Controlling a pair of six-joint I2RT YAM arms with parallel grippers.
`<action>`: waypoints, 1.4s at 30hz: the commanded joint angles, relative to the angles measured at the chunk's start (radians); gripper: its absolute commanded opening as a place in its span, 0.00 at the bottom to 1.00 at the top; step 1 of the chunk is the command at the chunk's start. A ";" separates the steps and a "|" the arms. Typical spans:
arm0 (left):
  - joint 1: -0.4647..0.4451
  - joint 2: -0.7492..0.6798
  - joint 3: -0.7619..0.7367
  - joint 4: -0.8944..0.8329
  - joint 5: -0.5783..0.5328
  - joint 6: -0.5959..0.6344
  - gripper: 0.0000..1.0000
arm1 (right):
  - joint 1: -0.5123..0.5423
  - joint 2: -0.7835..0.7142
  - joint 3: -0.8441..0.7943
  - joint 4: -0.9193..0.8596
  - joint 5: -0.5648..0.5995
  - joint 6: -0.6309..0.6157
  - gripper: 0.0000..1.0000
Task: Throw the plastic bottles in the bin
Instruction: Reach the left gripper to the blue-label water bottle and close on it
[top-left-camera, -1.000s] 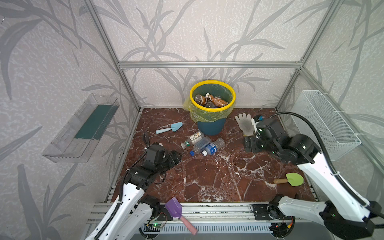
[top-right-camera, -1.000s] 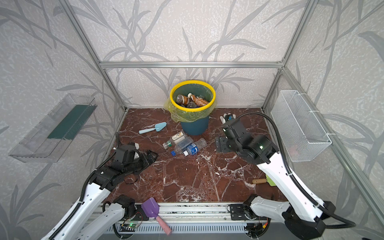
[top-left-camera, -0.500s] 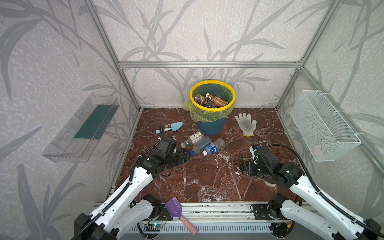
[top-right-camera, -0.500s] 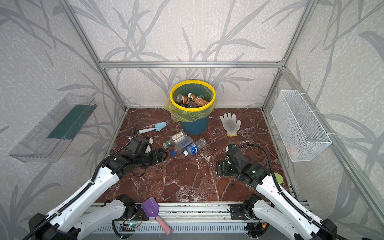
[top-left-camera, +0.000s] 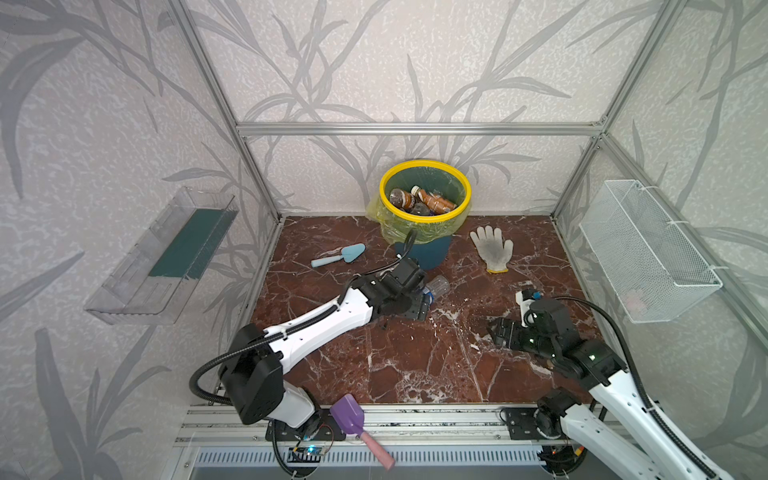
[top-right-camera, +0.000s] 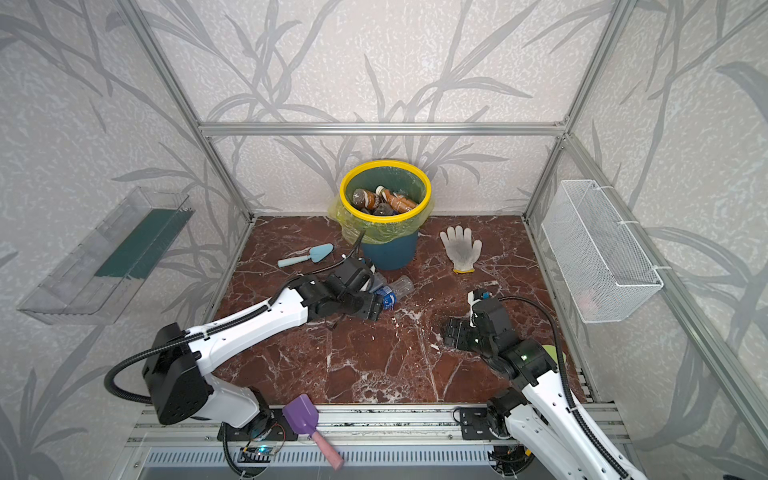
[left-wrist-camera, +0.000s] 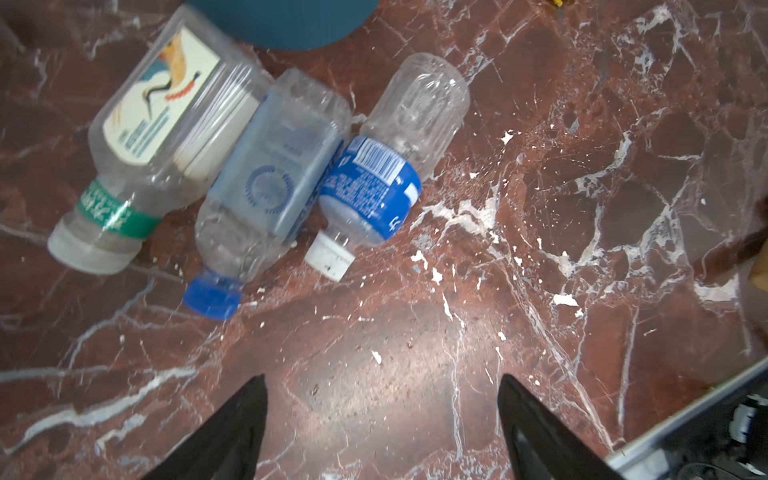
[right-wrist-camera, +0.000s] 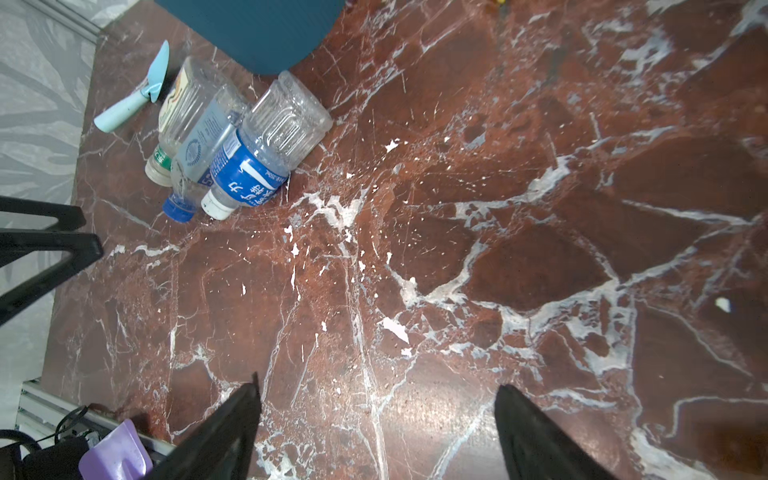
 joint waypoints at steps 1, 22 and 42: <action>-0.032 0.095 0.103 -0.063 -0.094 0.144 0.86 | -0.037 -0.048 -0.010 -0.066 -0.001 -0.020 0.89; -0.056 0.525 0.497 -0.211 -0.170 0.293 0.80 | -0.063 -0.134 -0.026 -0.093 -0.009 0.029 0.90; -0.028 0.692 0.668 -0.297 -0.215 0.349 0.86 | -0.069 -0.157 -0.039 -0.080 -0.030 0.032 0.90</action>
